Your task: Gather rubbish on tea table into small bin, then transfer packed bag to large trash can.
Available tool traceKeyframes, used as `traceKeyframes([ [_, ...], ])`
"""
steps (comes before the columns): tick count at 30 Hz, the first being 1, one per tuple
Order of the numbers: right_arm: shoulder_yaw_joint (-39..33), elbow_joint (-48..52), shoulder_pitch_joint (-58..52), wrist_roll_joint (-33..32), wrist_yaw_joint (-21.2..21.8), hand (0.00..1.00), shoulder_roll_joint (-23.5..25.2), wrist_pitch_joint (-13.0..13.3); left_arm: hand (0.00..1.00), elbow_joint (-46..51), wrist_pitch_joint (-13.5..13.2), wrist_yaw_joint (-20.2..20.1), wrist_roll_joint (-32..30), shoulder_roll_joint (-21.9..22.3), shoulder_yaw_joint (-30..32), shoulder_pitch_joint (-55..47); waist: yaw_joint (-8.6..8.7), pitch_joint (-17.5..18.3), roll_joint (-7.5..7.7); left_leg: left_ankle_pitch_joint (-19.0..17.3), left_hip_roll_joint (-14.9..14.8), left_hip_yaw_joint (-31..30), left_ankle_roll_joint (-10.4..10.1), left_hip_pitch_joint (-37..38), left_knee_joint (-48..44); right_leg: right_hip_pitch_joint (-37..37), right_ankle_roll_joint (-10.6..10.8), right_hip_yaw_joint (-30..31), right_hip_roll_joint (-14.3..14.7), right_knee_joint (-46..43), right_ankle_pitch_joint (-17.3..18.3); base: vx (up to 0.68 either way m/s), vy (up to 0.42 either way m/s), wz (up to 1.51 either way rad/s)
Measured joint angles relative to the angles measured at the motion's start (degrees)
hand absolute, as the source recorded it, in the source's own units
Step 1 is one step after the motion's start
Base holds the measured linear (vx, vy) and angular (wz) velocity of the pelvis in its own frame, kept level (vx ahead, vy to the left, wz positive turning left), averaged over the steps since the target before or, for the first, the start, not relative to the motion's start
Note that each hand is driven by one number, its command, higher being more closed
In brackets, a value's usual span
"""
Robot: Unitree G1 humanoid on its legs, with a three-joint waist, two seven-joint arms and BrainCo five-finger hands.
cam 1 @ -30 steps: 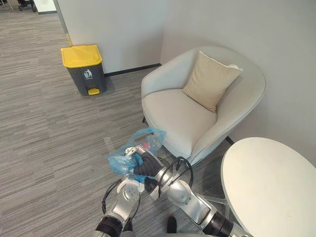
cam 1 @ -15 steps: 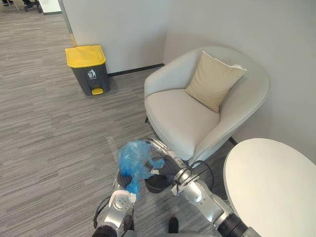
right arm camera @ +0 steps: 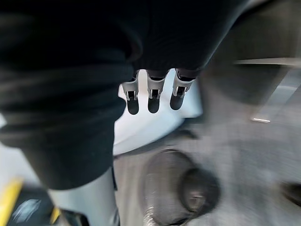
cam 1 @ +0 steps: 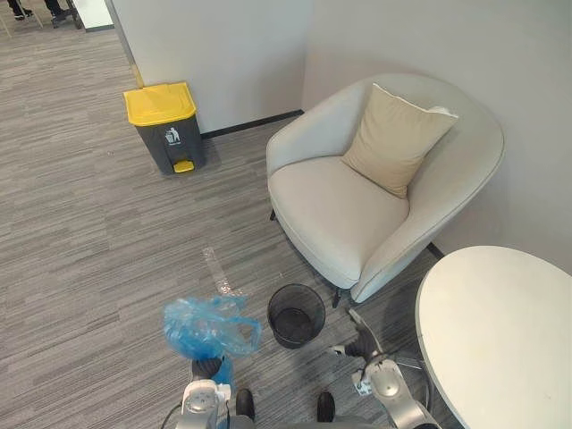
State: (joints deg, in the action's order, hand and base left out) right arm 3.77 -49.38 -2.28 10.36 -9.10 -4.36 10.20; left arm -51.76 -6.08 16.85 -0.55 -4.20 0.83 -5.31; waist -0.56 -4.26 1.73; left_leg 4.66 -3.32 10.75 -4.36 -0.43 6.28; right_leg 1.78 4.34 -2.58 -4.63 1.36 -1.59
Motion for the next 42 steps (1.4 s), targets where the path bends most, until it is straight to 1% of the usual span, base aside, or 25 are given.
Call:
traceKeyframes([
  [5,-4.56,-7.79,0.07,-7.31,0.09,0.0,0.07,-0.86,1.0,-3.62,0.0,-2.34,0.99,0.86,1.21,-0.04,-0.2,-0.32,-1.04,-0.38,0.05,0.63,-0.03,1.64,-0.07,-1.7,-0.1,0.42,-0.01,0.01,0.29,0.06,0.003,-0.06],
  [8,-6.0,-7.94,-0.05,-10.54,0.07,0.0,0.06,-1.46,1.0,-4.67,-0.01,-2.82,1.89,1.47,2.91,0.04,-0.21,-0.64,-1.61,-0.43,0.01,1.22,0.0,2.39,-0.24,-1.97,-0.1,1.05,0.06,-0.32,0.33,0.01,0.001,-0.12],
  [13,-7.12,-7.65,0.03,-11.62,-0.15,0.0,1.62,-1.71,1.0,-4.73,-0.7,-3.54,1.93,3.04,6.19,0.23,-0.39,-1.26,-1.68,-0.52,-0.01,3.59,0.16,3.82,-0.29,-0.51,0.02,2.78,0.0,-4.04,1.08,-0.05,0.017,-0.23],
  [17,-7.05,-5.48,-0.09,-11.58,-0.7,0.0,3.83,-1.85,1.0,-4.34,-0.83,-3.55,1.94,2.77,6.82,1.26,-0.39,-3.2,0.09,-0.83,0.4,5.01,0.72,4.39,-0.35,2.09,0.16,3.12,-0.95,-10.01,3.79,-0.12,0.019,-0.08],
  [19,-7.28,-4.81,-0.25,-11.58,-1.06,0.0,4.62,-1.87,1.0,-3.82,-0.82,-3.56,1.93,2.59,7.03,2.31,-0.29,-3.68,1.6,-0.69,0.72,5.27,1.4,3.32,-1.39,4.28,0.96,2.55,-1.93,-13.18,6.21,-0.14,-0.004,0.16],
  [20,-7.9,-4.48,-0.26,-11.57,-1.07,0.0,4.98,-2.13,1.0,-3.78,-0.8,-3.55,1.93,3.42,7.89,2.36,-0.95,-3.71,0.6,-0.16,-0.24,5.07,2.48,1.58,-1.91,6.16,-0.24,1.66,-2.2,-19.23,7.57,-0.13,-0.01,0.19],
  [21,-8.35,-3.62,-0.42,-11.57,-1.12,0.0,5.61,-2.34,1.0,-3.51,-0.8,-3.54,1.93,3.79,8.49,2.58,-1.17,-3.64,0.83,-0.26,-0.5,4.54,2.59,0.18,-3.2,8.91,-0.63,1.22,-2.63,-28.28,9.58,-0.07,-0.06,0.36],
  [22,-8.97,-3.15,-0.77,-11.57,-1.12,0.0,6.43,-2.4,1.0,-2.84,-0.8,-3.55,1.92,3.93,8.71,2.7,-1.15,-3.37,1.57,-0.45,-0.4,3.11,2.79,-1.21,-5.58,10.27,0.34,1.44,-3.59,-38.9,12.06,-0.02,-0.079,0.54],
  [24,-9.27,-3.14,-1.22,-11.6,-1.1,0.0,7.13,-2.41,1.0,-1.47,-0.8,-3.54,1.96,3.75,9.13,2.46,-1.81,-2.75,3.0,-0.26,0.16,1.73,2.58,-4.12,-9.71,8.31,1.72,3.92,-5.08,-47.48,14.27,-0.04,-0.163,0.52],
  [25,-9.32,-3.15,-1.18,-11.6,-1.1,0.0,7.11,-2.41,1.0,-1.13,-0.79,-3.54,1.98,3.79,9.44,2.38,-1.92,-2.55,3.33,-0.27,0.33,1.36,2.6,-5.2,-11.14,6.73,1.78,4.95,-5.43,-47.48,14.5,-0.12,-0.245,0.36],
  [26,-9.71,-3.06,-0.23,-11.6,-1.11,0.0,6.88,-2.47,1.0,-0.59,-0.76,-3.54,2.07,4.01,9.57,2.47,-2.43,-2.35,3.55,-0.26,0.04,1.09,2.56,-7.11,-13.35,4.1,2.25,6.34,-4.33,-42.56,17.16,-0.14,-0.21,0.19],
  [27,-10.4,-3.02,0.36,-11.64,-1.14,0.0,6.76,-2.5,1.0,-0.56,-0.78,-3.55,2.16,4.73,9.8,2.61,-2.83,-2.47,2.49,0.12,-0.84,1.09,2.0,-7.61,-13.48,2.99,1.99,6.15,-3.35,-39.32,18.27,-0.23,-0.195,-0.08],
  [28,-11.52,-3.03,1.12,-11.71,-1.28,0.0,6.36,-2.53,1.0,-0.51,-0.83,-3.52,2.38,5.66,9.98,3.08,-3.77,-2.66,0.16,0.84,-2.8,1.12,1.41,-7.92,-13.14,0.76,1.17,5.81,-1.18,-33.5,18.86,-0.22,-0.138,-0.31],
  [29,-12.07,-2.9,1.32,-12.7,-1.73,0.0,6.32,-2.53,1.0,-0.53,-0.83,-3.52,2.38,6.33,9.87,2.73,-4.22,-2.2,-0.53,0.89,-3.87,1.23,1.4,-8.97,-13.16,-0.15,-0.03,4.78,-0.35,-29.42,19.59,-0.23,-0.137,-0.34],
  [30,-12.01,-2.66,1.64,-12.87,-2.15,0.0,6.41,-2.52,1.0,-0.57,-0.84,-3.52,2.38,6.81,9.61,2.5,-4.3,-1.65,-1.43,1.73,-4.41,1.12,1.1,-10.0,-12.97,-0.94,-1.15,3.39,-0.06,-26.28,20.8,-0.21,-0.154,-0.14],
  [31,-11.93,-2.62,2.09,-12.93,-2.32,0.0,6.35,-2.53,1.0,-0.75,-0.82,-3.52,2.38,7.05,9.25,2.66,-4.25,-1.9,-1.69,2.95,-4.8,0.76,0.3,-11.04,-12.21,-1.23,-1.61,2.37,0.21,-23.71,22.13,-0.28,-0.176,0.31],
  [32,-11.97,-2.76,1.65,-13.15,-2.58,0.0,6.01,-2.7,1.0,-1.11,-0.63,-3.65,2.39,7.56,8.44,2.8,-3.25,-2.28,-3.33,3.83,-5.54,-0.64,0.48,-11.56,-10.61,-0.68,-2.43,-0.2,1.26,-23.58,21.31,-0.37,-0.183,0.63],
  [34,-12.03,-3.35,0.69,-13.19,-3.18,0.0,6.28,-3.4,1.0,-0.69,-0.63,-3.56,2.41,7.56,8.34,2.75,-2.59,-2.52,-2.83,2.07,-6.39,-0.11,-1.56,-11.76,-8.81,-0.35,-3.86,-2.96,0.76,-22.84,20.23,-0.29,-0.065,0.6],
  [35,-12.08,-3.35,0.76,-13.19,-3.33,0.0,6.35,-3.57,1.0,0.03,-0.7,-3.53,2.41,7.47,8.63,2.88,-2.9,-2.78,-2.18,2.12,-6.32,0.65,-1.17,-12.39,-11.23,0.26,-4.11,-3.5,0.22,-22.89,19.72,-0.19,-0.007,0.38],
  [36,-12.09,-3.3,1.0,-13.18,-3.41,0.0,6.23,-3.57,1.0,0.28,-0.7,-3.55,2.4,7.48,8.65,2.86,-2.93,-2.65,-1.89,1.08,-6.09,1.7,-0.25,-13.72,-19.4,1.13,-4.0,-4.57,-0.86,-22.64,18.71,-0.19,-0.002,0.35],
  [38,-12.25,-3.29,1.07,-13.13,-3.39,0.0,6.22,-3.56,1.0,0.13,-0.65,-3.59,2.4,7.49,8.68,2.86,-2.62,-2.85,-1.39,-7.08,-6.24,5.08,0.96,-13.68,-28.06,1.48,-3.48,-6.59,-2.6,-21.75,17.07,-0.16,0.063,0.42],
  [39,-12.59,-3.33,0.95,-13.12,-3.38,0.0,6.3,-3.56,1.0,0.12,-0.65,-3.59,2.4,7.49,8.71,3.0,-2.66,-2.93,-1.23,-8.89,-6.46,5.94,1.2,-13.5,-30.56,1.6,-3.37,-7.11,-3.11,-21.55,16.63,-0.11,0.14,0.49],
  [40,-13.29,-3.34,0.55,-13.12,-3.38,0.0,6.48,-3.56,1.0,-0.16,-0.61,-3.6,2.38,7.48,8.75,3.11,-2.61,-2.85,-1.16,-12.58,-7.27,7.85,1.19,-12.93,-34.93,1.41,-2.43,-8.64,-4.31,-20.75,15.76,-0.06,0.141,0.53],
  [41,-14.1,-3.36,0.12,-13.11,-3.41,0.0,6.57,-3.57,1.0,-0.8,-0.59,-3.61,2.33,7.48,8.75,3.24,-2.42,-2.79,-1.29,-14.44,-8.0,9.5,1.68,-12.07,-35.79,1.38,-1.53,-9.57,-4.99,-20.36,15.23,-0.04,0.215,0.66],
  [42,-14.85,-3.55,-0.19,-13.1,-3.44,0.0,6.56,-3.58,1.0,-1.4,-0.47,-3.65,2.32,7.49,8.74,3.38,-2.18,-2.27,-2.24,-15.15,-8.18,10.86,1.24,-11.39,-33.45,1.3,-0.55,-10.15,-5.13,-19.93,14.67,-0.03,0.243,0.65],
])
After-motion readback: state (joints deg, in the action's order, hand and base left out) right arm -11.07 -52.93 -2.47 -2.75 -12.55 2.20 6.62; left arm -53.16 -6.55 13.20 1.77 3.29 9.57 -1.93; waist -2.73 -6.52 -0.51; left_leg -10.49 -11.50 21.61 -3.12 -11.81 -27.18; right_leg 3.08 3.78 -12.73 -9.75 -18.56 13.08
